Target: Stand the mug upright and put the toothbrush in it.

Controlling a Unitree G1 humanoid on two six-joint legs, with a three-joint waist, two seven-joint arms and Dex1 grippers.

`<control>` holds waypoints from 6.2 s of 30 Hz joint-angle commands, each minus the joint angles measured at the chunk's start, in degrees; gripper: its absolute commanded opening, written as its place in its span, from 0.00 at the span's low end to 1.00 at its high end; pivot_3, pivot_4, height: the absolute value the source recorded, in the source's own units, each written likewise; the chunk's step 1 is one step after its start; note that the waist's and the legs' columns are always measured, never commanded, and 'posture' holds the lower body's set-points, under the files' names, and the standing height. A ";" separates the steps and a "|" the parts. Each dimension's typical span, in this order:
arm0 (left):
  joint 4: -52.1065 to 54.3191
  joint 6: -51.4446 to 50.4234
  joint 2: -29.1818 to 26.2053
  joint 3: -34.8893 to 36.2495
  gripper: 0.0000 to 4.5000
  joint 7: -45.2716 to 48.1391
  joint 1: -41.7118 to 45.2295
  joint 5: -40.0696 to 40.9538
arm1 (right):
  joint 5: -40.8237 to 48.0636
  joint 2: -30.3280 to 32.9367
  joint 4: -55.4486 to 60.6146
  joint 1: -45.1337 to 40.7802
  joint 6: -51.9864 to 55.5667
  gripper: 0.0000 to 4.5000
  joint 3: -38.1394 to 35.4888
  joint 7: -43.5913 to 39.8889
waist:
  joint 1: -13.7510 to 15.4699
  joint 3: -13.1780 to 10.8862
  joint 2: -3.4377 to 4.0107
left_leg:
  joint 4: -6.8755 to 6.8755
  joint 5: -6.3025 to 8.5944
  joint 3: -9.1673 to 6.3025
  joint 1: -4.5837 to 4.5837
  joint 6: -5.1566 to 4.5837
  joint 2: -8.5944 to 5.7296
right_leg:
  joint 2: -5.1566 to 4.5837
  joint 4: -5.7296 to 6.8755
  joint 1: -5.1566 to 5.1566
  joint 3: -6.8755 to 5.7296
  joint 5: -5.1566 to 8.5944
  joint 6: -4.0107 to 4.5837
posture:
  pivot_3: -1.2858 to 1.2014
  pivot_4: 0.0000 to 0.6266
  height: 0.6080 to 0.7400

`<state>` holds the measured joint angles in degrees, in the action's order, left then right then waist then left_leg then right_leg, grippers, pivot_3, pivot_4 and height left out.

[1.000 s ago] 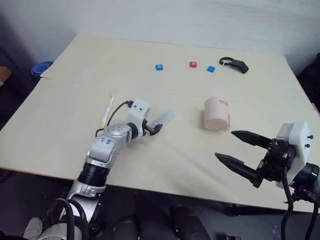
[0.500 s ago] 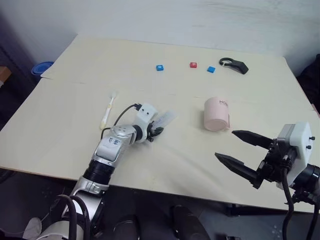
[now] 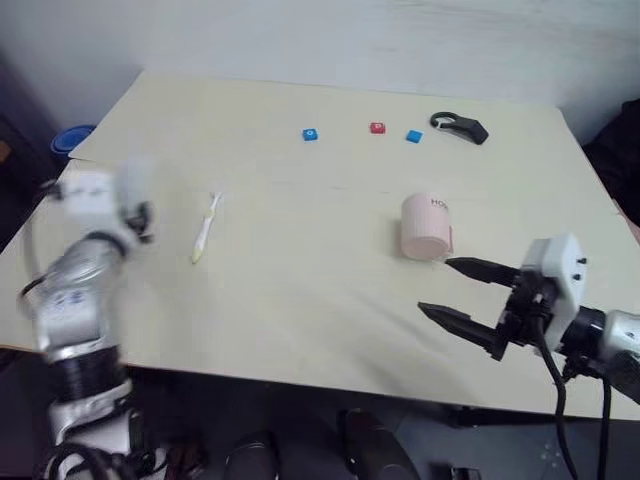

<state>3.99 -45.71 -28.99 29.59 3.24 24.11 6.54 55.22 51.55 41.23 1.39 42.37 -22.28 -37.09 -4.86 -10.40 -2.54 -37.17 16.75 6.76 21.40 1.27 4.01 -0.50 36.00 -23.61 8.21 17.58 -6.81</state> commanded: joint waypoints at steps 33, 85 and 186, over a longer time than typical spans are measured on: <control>24.76 -2.55 -26.46 -16.00 0.98 54.53 -1.11 38.36 | -8.48 -2.50 -44.22 -33.78 16.59 1.00 6.07 11.44 | -0.23 0.06 -0.13 | 0.09 0.06 0.07 0.11 0.04 -0.33 | -1.09 -0.11 0.04 -1.74 0.29 0.65 | 0.52 0.24 1.00; 16.32 -0.39 -20.55 -15.98 1.00 50.52 2.45 38.58 | -38.05 -37.74 -41.55 -30.95 -29.17 0.00 15.74 15.33 | -1.42 -0.23 0.39 | -0.76 -0.12 -0.05 0.96 0.07 -0.12 | -0.55 1.26 -1.02 -1.63 0.24 0.39 | 0.52 0.24 1.00; -42.77 13.52 9.07 -15.69 0.09 41.34 47.07 17.03 | 15.44 9.59 -11.67 -14.45 10.74 1.00 -9.72 -4.72 | 4.08 -0.35 0.08 | -1.12 -0.23 -0.59 1.92 0.09 -0.36 | -0.96 1.04 -1.13 -2.57 0.23 0.37 | 0.52 0.24 1.00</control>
<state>-49.94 -29.31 -21.01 11.68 40.22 70.32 16.46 70.83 60.27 29.54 -14.39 52.81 -27.47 -41.98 -0.78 -10.75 -2.46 -38.27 16.51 6.17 23.32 1.39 3.65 -1.45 37.08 -24.73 5.64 17.80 -6.45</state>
